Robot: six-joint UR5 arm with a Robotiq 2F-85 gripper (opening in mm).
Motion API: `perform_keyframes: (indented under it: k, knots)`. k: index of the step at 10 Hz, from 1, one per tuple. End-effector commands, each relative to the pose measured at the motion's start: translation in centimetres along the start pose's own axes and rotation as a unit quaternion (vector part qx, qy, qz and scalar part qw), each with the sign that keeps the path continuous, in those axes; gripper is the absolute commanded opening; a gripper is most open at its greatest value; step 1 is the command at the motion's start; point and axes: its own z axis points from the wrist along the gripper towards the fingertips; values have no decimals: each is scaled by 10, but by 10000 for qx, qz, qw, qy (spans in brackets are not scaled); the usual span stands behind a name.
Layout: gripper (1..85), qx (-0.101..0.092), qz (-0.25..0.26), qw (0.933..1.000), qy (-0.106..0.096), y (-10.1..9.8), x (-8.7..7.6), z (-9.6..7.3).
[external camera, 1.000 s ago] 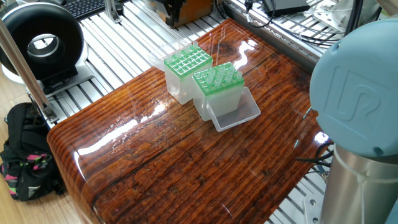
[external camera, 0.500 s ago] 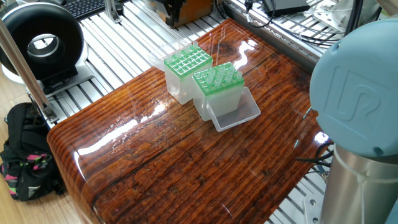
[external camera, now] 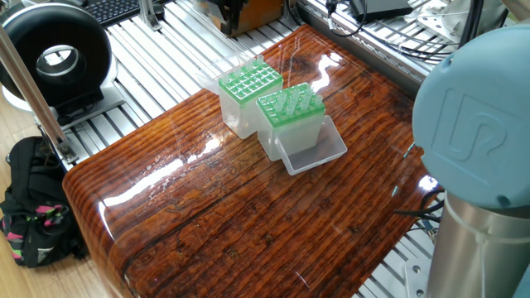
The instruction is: Transfer all large pipette tips from one holder to another
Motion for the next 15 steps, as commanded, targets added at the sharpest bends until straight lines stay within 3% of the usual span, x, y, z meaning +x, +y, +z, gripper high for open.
perform_keyframes:
  k: [1, 5, 8, 10, 12, 15]
  knots:
    - [217, -83, -96, 9999, -53, 2, 13, 13]
    - [230, -110, -330, 9993, -164, -7, 26, 27]
    - [243, -114, -293, 9994, -115, -4, 28, 34]
    - [243, -390, -177, 9990, -109, 13, 28, 44]
    - [243, -319, -149, 9993, -80, 15, 28, 48]
    - [237, -116, 2, 9998, 140, 26, 33, 44]
